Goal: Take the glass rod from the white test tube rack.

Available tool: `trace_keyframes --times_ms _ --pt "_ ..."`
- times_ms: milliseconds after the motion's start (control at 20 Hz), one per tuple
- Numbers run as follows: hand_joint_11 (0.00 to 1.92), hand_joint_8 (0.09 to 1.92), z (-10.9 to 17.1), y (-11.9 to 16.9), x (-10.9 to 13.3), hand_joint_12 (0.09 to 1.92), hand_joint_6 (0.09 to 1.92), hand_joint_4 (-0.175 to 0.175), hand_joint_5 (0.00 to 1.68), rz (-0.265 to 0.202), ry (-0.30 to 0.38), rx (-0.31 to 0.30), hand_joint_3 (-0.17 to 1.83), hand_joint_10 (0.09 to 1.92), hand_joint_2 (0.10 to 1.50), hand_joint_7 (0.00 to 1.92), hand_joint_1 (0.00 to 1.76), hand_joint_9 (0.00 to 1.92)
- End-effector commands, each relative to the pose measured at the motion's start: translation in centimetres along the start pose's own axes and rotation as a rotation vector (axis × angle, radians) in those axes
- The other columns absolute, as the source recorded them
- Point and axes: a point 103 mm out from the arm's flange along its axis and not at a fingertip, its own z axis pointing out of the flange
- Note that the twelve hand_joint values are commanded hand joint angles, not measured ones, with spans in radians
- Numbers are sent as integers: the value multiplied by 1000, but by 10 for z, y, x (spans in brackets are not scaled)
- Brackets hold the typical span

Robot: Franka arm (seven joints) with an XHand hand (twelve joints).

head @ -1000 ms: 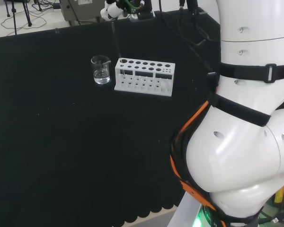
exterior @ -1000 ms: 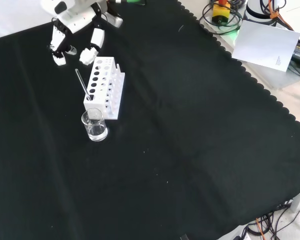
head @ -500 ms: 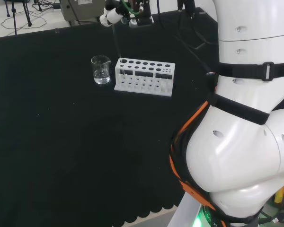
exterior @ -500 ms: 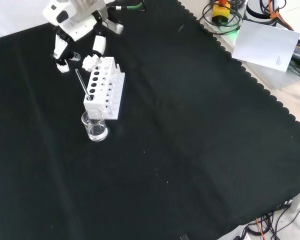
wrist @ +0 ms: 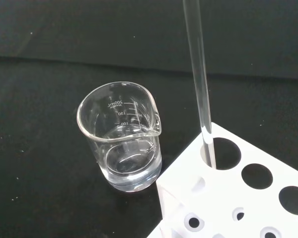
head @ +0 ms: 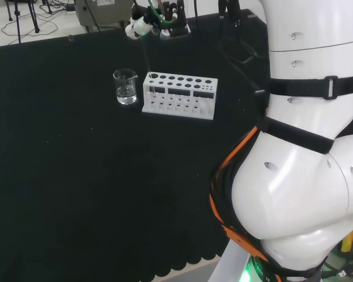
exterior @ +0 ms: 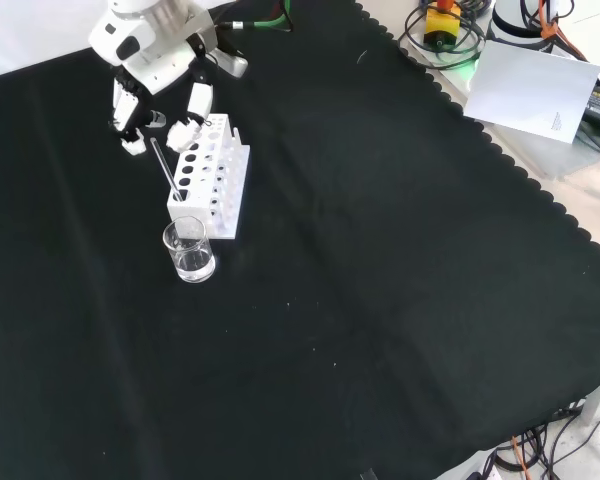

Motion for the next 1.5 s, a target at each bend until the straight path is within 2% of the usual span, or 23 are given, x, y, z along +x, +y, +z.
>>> trace_keyframes --times_ms 50,250,450,750,1200,1500 --pt "919 1086 4 3 0 1341 920 -175 534 4 -7 7 474 1108 968 929 665 1234" --pt "915 1086 7 4 -3 1344 921 -175 557 8 -6 16 477 1110 965 950 684 1255" --pt "914 1078 13 8 -12 1346 895 -175 632 8 -11 18 495 1114 947 983 794 1298" --pt "929 1064 15 8 -12 1329 857 -175 727 12 -24 12 560 1120 912 1043 908 1385" --pt "951 1057 14 9 -12 1304 854 -175 749 7 -25 6 609 1136 898 1074 935 1428" --pt "954 1054 12 9 -4 1302 855 -175 746 2 -53 15 621 1136 882 1071 936 1432"
